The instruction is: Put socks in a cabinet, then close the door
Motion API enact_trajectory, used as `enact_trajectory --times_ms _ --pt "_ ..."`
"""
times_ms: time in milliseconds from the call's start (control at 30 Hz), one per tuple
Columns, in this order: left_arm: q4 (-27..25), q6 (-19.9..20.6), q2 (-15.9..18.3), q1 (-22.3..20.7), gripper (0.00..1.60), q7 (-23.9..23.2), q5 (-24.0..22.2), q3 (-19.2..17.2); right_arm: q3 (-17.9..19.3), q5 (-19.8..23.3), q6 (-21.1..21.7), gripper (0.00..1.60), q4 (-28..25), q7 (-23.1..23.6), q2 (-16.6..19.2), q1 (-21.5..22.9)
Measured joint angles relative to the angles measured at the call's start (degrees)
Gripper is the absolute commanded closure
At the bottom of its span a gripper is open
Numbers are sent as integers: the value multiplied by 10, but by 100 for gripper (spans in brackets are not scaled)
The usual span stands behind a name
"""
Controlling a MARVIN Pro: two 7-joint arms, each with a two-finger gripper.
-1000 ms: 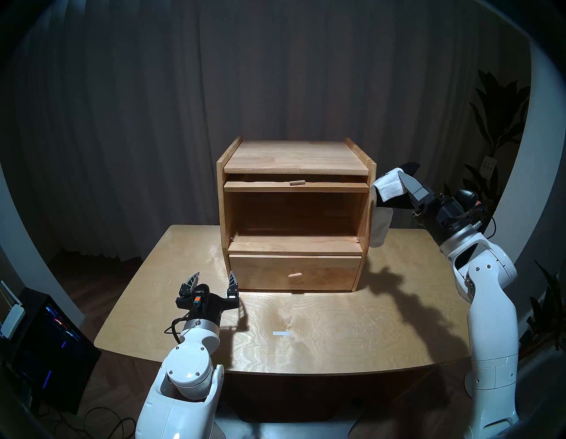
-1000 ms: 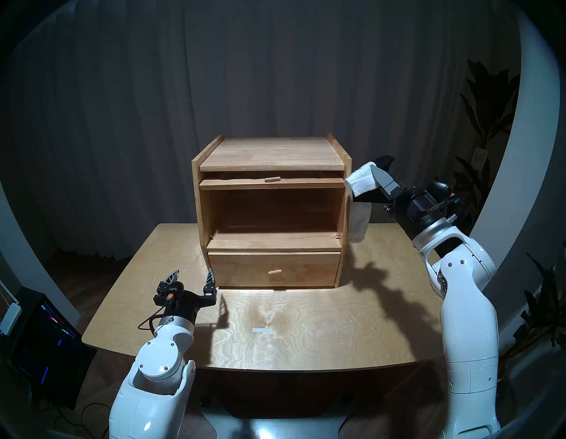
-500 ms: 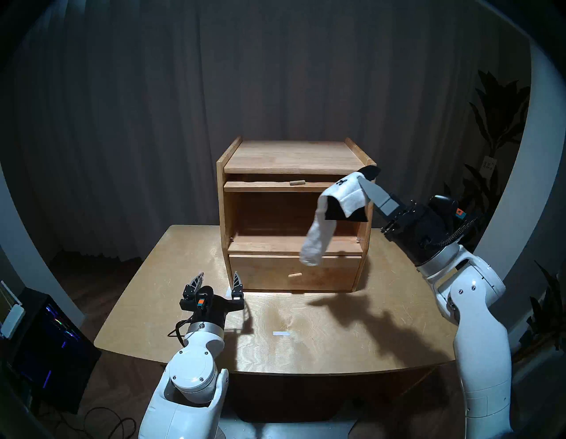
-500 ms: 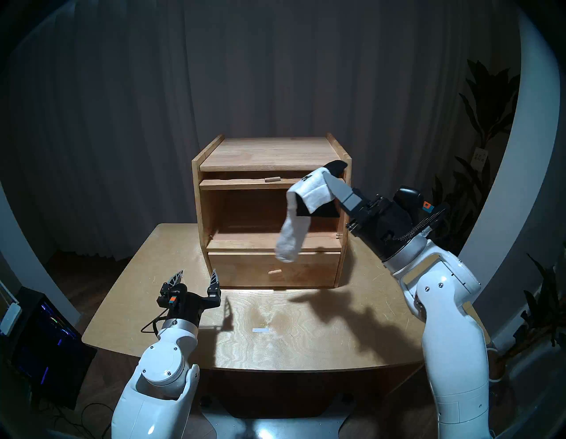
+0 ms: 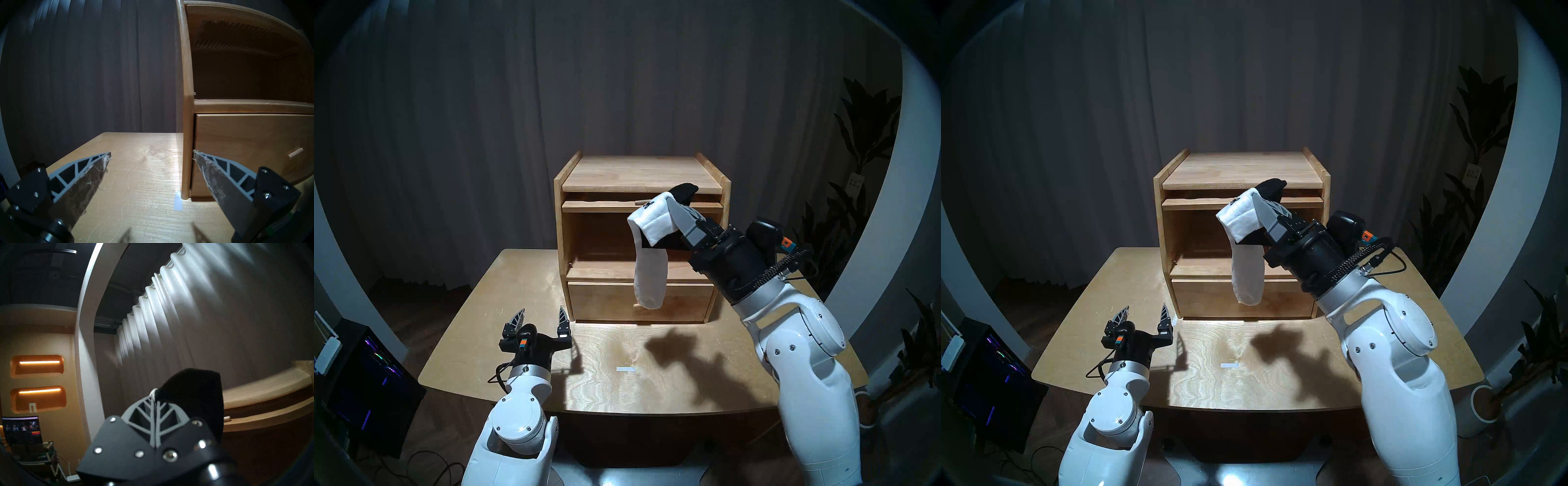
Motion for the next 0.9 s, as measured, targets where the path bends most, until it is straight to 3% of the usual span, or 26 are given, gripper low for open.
enact_trajectory --times_ms 467,667,900 --pt "3 -8 1 1 0 9 -5 -15 -84 -219 -122 160 131 -70 -26 62" --pt "9 -12 1 -1 0 11 -12 -19 -90 -311 -175 160 212 -94 -26 82" --pt "18 -18 3 -7 0 6 -22 -21 -80 -383 -233 160 300 -129 -30 116"
